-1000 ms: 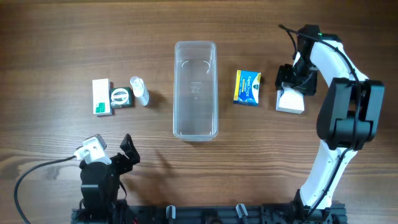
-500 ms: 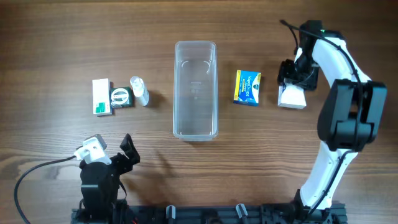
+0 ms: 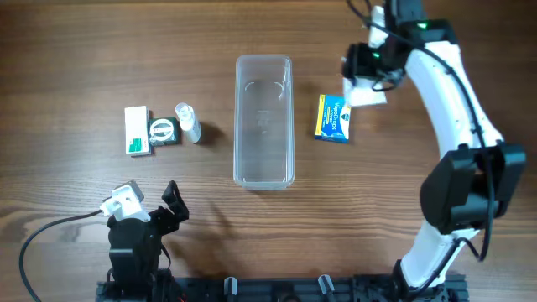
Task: Pack container
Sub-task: 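Lift the Hansaplast box and lower it into the clear container, then release the box and move the right gripper to the VapoDrops box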
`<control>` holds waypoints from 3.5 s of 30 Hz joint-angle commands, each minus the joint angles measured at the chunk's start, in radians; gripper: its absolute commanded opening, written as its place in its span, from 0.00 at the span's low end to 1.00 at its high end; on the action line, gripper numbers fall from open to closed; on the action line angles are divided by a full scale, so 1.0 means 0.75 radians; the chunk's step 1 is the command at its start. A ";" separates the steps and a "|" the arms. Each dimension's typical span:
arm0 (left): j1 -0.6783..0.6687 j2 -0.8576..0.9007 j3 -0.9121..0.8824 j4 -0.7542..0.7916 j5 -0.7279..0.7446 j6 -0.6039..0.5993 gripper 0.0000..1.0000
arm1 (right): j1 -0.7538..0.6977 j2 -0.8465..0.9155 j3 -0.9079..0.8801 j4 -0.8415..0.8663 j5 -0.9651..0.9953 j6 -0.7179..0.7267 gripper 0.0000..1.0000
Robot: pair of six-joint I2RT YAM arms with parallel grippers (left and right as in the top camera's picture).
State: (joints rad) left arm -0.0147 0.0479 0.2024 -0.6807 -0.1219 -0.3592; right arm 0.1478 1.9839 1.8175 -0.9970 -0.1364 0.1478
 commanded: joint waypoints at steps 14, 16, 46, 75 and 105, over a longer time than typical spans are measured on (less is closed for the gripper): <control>-0.010 -0.003 -0.003 0.004 -0.003 0.016 1.00 | 0.400 -0.036 0.093 0.327 -0.215 0.298 0.69; -0.010 -0.003 -0.003 0.004 -0.003 0.016 1.00 | 0.438 -0.035 0.093 0.339 -0.202 0.335 0.69; -0.010 -0.003 -0.003 0.004 -0.003 0.016 1.00 | 0.579 0.225 0.092 0.162 0.092 0.582 0.62; -0.010 -0.003 -0.003 0.004 -0.003 0.016 1.00 | 0.581 0.337 0.092 0.244 0.122 0.604 0.79; -0.010 -0.003 -0.003 0.004 -0.003 0.016 1.00 | 0.452 -0.093 0.089 -0.258 0.579 0.889 0.99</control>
State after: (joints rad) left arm -0.0151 0.0486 0.2024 -0.6807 -0.1219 -0.3592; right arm 0.5480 1.8717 1.8889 -1.1072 0.2428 0.7013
